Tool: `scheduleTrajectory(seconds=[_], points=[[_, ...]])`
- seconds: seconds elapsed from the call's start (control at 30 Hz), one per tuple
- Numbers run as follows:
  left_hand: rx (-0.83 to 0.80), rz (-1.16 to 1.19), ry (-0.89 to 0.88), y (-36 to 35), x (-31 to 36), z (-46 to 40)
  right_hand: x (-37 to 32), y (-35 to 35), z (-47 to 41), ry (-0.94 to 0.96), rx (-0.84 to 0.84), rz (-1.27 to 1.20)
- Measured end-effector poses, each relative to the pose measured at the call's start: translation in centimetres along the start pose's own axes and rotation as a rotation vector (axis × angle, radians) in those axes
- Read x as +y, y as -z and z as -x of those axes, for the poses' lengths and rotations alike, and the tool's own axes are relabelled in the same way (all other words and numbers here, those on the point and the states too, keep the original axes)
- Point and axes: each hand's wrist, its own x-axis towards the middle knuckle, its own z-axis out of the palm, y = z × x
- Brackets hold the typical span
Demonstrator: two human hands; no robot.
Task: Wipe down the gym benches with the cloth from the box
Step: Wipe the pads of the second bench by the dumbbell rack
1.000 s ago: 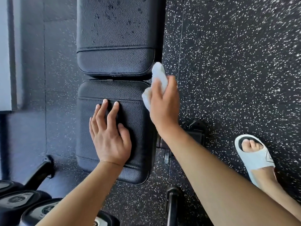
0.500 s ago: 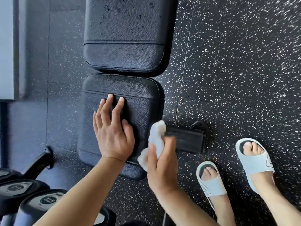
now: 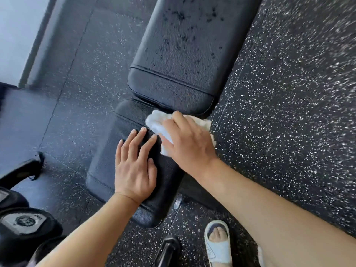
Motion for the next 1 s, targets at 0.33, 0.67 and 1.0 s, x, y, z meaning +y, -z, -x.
scheduleTrajectory(seconds=[0.33,0.67,1.0], points=[[0.032,0.041,-0.018,-0.3,-0.3,0.0,2.2,-0.7,-0.4,0.294,-0.037,0.126],[0.027,0.079,-0.014,-1.2,-1.0,0.3,-5.1,-6.7,-14.7,0.513,-0.19,0.15],[-0.004,0.048,0.002,-0.5,-0.8,0.1,-4.7,-5.8,-16.7,0.7,-0.336,0.087]])
